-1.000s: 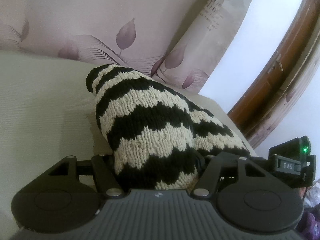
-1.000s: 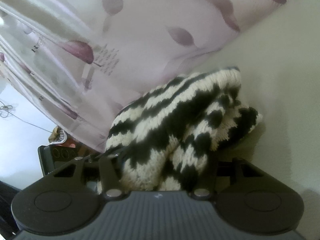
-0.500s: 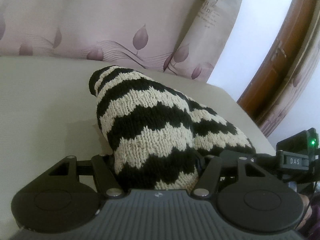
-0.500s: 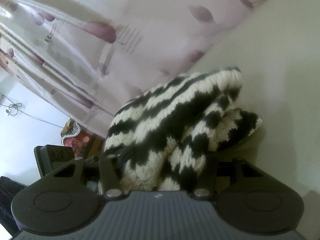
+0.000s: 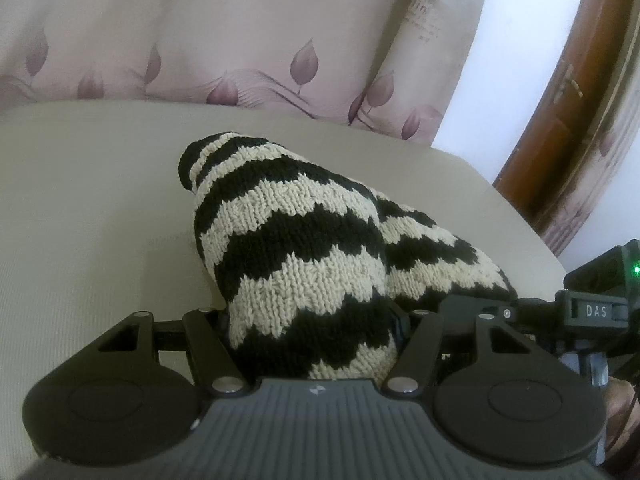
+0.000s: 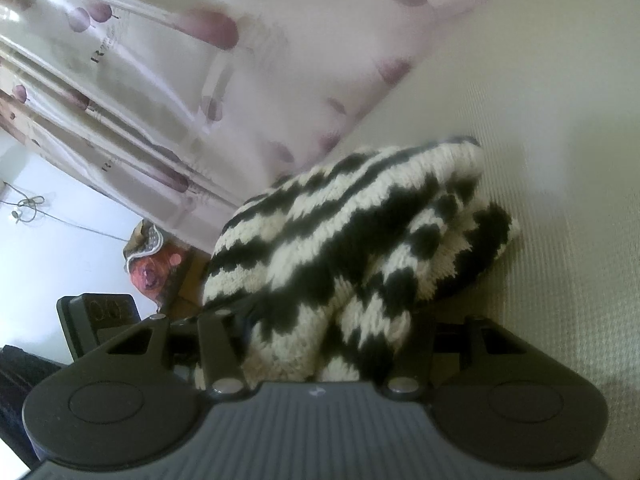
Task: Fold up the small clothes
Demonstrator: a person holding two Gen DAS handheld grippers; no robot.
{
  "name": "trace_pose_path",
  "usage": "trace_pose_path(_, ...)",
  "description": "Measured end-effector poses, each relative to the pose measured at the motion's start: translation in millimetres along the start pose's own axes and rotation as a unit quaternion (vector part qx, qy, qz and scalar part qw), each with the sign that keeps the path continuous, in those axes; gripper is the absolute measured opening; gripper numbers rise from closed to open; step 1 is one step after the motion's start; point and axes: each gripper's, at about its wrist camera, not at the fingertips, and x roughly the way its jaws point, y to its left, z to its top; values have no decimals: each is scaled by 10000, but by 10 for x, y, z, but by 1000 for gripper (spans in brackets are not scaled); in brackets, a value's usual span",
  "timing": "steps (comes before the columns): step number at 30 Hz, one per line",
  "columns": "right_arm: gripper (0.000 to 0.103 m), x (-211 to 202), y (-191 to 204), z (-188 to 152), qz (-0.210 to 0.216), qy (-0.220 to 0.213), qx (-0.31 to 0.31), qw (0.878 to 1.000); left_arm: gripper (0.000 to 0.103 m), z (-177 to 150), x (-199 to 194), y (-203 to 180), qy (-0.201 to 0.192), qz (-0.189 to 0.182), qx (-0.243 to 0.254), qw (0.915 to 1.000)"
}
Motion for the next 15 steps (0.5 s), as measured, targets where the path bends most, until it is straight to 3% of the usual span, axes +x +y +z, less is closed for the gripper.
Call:
trace_pose_path(5,53,31,-75,-103,-72,39,76,9999,66,-122,39,71,101,58,-22,9999)
trace_pose_path(15,54,-22,-92,-169,-298,-18,-161,9994,76,-224,43,150,-75,128,-125,9998)
